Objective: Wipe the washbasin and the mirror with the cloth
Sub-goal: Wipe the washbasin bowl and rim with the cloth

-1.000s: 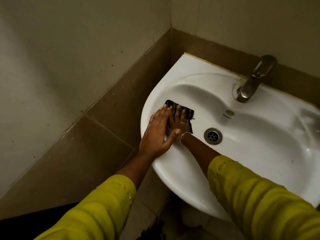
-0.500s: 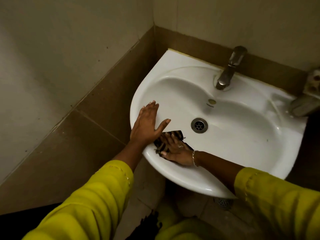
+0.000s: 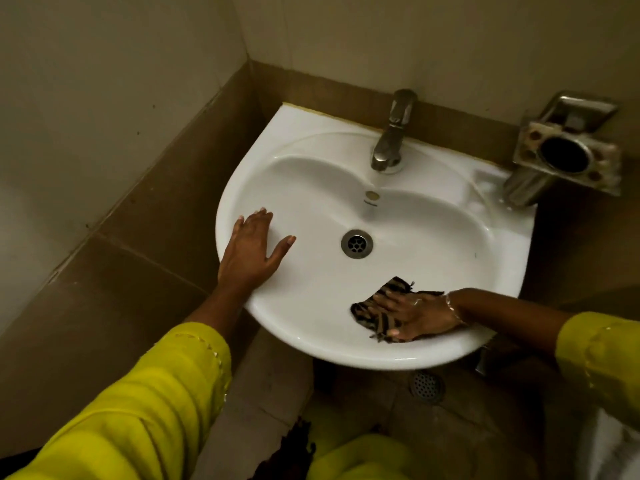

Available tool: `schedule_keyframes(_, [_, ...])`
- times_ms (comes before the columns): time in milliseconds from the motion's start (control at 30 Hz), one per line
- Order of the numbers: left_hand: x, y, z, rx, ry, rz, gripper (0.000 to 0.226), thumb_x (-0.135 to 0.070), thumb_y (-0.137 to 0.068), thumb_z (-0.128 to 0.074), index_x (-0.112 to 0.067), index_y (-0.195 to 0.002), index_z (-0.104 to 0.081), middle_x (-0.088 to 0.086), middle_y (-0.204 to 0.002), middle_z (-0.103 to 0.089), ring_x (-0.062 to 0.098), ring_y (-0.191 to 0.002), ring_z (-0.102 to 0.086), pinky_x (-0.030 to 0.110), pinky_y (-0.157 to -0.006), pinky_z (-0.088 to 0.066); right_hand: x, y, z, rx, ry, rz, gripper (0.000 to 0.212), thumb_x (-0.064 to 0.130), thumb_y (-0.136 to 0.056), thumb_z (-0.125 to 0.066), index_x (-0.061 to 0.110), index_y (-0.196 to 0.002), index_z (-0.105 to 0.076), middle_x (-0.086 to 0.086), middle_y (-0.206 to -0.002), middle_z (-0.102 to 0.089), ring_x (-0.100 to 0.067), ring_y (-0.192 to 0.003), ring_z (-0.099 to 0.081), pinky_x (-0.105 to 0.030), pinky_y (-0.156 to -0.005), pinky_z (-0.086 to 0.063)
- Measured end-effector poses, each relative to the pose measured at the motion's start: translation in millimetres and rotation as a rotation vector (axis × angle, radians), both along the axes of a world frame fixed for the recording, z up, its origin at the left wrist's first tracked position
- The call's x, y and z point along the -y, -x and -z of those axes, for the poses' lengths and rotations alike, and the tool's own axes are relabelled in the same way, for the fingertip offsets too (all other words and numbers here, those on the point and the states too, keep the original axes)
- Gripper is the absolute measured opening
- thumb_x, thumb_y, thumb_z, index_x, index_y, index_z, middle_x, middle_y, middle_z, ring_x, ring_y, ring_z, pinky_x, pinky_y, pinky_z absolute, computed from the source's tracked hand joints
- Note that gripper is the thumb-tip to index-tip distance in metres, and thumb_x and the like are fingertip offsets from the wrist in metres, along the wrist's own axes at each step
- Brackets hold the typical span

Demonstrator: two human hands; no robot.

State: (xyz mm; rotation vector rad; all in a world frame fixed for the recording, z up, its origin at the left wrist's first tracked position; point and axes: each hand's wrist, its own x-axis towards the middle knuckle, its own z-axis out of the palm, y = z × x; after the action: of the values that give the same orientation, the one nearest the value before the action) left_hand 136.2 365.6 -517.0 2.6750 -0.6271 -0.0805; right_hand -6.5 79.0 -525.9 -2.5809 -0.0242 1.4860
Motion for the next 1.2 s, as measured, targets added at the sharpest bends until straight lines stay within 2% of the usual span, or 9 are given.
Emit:
schedule_keyframes(67, [0,-1,0,-0.003,0.004,-0.003,0.071,-0.050,-0.085,-0.036,-0.001,-0.136,-0.039,0.020,-0.145,-0.040,0.028,-0.138,-0.033,0.038,-0.119,-0.011,24,-7,-21,0.007,0.212,-0.174,0.040,0.018,-0.099,-0.033,-0.007,-0.130,-0.042,-0.019,-0.140,-0.044,-0.029,-0.130,-0.042,-0.029,-0.103,-0.034])
schedule_keyframes(167, [0,0,0,-0.005,0.007,-0.003,0.070,-0.049,-0.086,-0.036,0.000,-0.135,-0.040,0.020,-0.143,-0.042,0.028,-0.137,-0.035,0.039,-0.119,-0.012,36,-17,-34,-0.075,0.295,-0.112,0.102,0.078,-0.080,-0.014,-0.004,-0.138,-0.031,-0.021,-0.147,-0.032,-0.031,-0.138,-0.029,-0.030,-0.102,-0.030])
schedule_keyframes(267, [-1,0,0,-0.001,0.008,-0.007,0.071,-0.050,-0.086,-0.035,0.000,-0.135,-0.040,0.020,-0.144,-0.042,0.028,-0.136,-0.036,0.037,-0.118,-0.012,48,-26,-9,0.095,0.292,-0.503,0.069,0.061,-0.093,-0.019,0.025,-0.148,0.003,-0.003,-0.158,0.007,-0.023,-0.145,0.007,-0.041,-0.117,0.003])
schedule_keyframes(433, [-1,1,-1,-0.005,0.002,0.005,0.103,-0.079,-0.075,-0.009,-0.002,-0.138,-0.037,0.017,-0.146,-0.039,0.026,-0.138,-0.033,0.033,-0.118,-0.010,80,-55,4,0.499,0.454,-0.728,0.062,0.055,-0.094,-0.021,0.026,-0.148,-0.012,-0.001,-0.158,-0.008,-0.021,-0.146,-0.002,-0.036,-0.106,0.029])
schedule_keyframes(567, [0,1,-3,-0.010,0.014,0.002,0.111,-0.082,-0.071,0.002,-0.003,-0.138,-0.037,0.017,-0.146,-0.040,0.025,-0.137,-0.034,0.031,-0.117,-0.009,75,-84,2,0.790,0.541,-0.926,0.047,0.036,-0.080,-0.053,0.021,-0.124,-0.059,0.001,-0.132,-0.057,-0.016,-0.125,-0.051,-0.043,-0.114,-0.001])
schedule_keyframes(667, [0,1,-5,-0.018,0.011,0.008,0.109,-0.082,-0.072,0.001,-0.002,-0.137,-0.038,0.017,-0.145,-0.040,0.025,-0.137,-0.035,0.031,-0.117,-0.009,65,-104,4,0.929,0.630,-1.031,0.064,0.026,-0.071,-0.063,0.024,-0.133,-0.048,0.009,-0.141,-0.045,-0.013,-0.130,-0.044,-0.047,-0.115,-0.019])
schedule_keyframes(967, [0,0,-5,-0.023,-0.002,0.002,0.108,-0.082,-0.073,-0.001,-0.003,-0.136,-0.039,0.016,-0.145,-0.041,0.023,-0.137,-0.035,0.031,-0.117,-0.010,43,-126,8,0.921,0.721,-1.102,0.068,0.023,-0.074,-0.060,0.030,-0.138,-0.038,0.016,-0.145,-0.038,-0.008,-0.135,-0.036,-0.037,-0.111,-0.030])
schedule_keyframes(1133, [0,0,-4,-0.025,0.024,-0.011,0.106,-0.081,-0.075,-0.005,-0.002,-0.135,-0.041,0.016,-0.143,-0.044,0.025,-0.135,-0.038,0.033,-0.117,-0.012,54,-99,16,0.884,0.620,-0.957,0.064,0.028,-0.064,-0.070,0.027,-0.127,-0.055,0.007,-0.135,-0.054,-0.012,-0.126,-0.049,-0.046,-0.114,-0.015])
schedule_keyframes(1200, [0,0,-4,-0.024,0.022,-0.014,0.105,-0.081,-0.075,-0.005,-0.003,-0.135,-0.041,0.016,-0.143,-0.044,0.026,-0.135,-0.038,0.032,-0.117,-0.011,52,-86,20,0.878,0.490,-0.837,0.060,0.034,-0.061,-0.078,0.023,-0.118,-0.063,0.002,-0.125,-0.063,-0.015,-0.117,-0.058,-0.043,-0.109,-0.032])
